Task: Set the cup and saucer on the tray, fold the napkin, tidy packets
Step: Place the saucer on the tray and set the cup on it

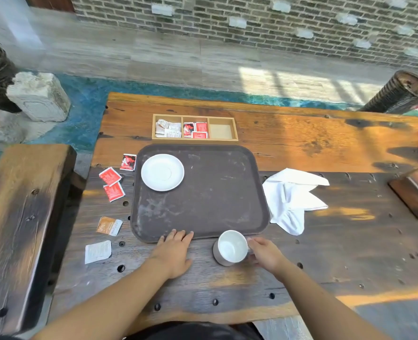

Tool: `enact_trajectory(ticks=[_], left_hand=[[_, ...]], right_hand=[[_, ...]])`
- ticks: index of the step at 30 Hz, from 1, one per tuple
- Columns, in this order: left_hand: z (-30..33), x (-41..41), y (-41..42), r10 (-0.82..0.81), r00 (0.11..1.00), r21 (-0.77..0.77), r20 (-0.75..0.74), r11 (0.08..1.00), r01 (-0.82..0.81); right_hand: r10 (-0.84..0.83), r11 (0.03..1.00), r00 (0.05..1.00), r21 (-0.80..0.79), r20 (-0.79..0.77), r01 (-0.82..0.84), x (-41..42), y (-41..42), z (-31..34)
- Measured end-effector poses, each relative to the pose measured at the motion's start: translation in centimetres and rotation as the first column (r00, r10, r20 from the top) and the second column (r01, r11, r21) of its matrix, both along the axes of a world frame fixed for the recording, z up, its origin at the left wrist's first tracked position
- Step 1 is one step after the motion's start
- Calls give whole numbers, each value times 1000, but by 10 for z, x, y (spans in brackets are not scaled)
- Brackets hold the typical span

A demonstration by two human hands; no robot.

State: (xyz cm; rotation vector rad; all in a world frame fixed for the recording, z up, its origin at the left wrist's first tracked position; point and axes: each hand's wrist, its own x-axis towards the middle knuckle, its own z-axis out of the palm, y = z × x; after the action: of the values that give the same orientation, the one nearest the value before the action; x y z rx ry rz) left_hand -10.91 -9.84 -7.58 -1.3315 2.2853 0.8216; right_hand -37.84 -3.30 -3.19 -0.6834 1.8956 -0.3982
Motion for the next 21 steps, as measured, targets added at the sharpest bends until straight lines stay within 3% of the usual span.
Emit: enact_trajectory(ticks=[2, 5, 15, 21], left_hand=[[-1, 1, 2, -16, 999, -7, 28, 1000, 16], [0, 1, 4, -22, 999, -14, 36, 1000, 22], [6, 2, 1, -19, 999, 11, 25, 1000, 19], [7, 7, 0, 7, 1000, 28, 15, 1000, -8]], right_hand=[[-61, 998, 994, 9, 95, 61, 4, 5, 4], [-61, 998, 993, -9, 105, 62, 7, 11, 4], [197, 975, 980, -104, 0, -196, 10, 19, 8], [271, 958, 962, -110, 31, -266, 17, 8, 20]])
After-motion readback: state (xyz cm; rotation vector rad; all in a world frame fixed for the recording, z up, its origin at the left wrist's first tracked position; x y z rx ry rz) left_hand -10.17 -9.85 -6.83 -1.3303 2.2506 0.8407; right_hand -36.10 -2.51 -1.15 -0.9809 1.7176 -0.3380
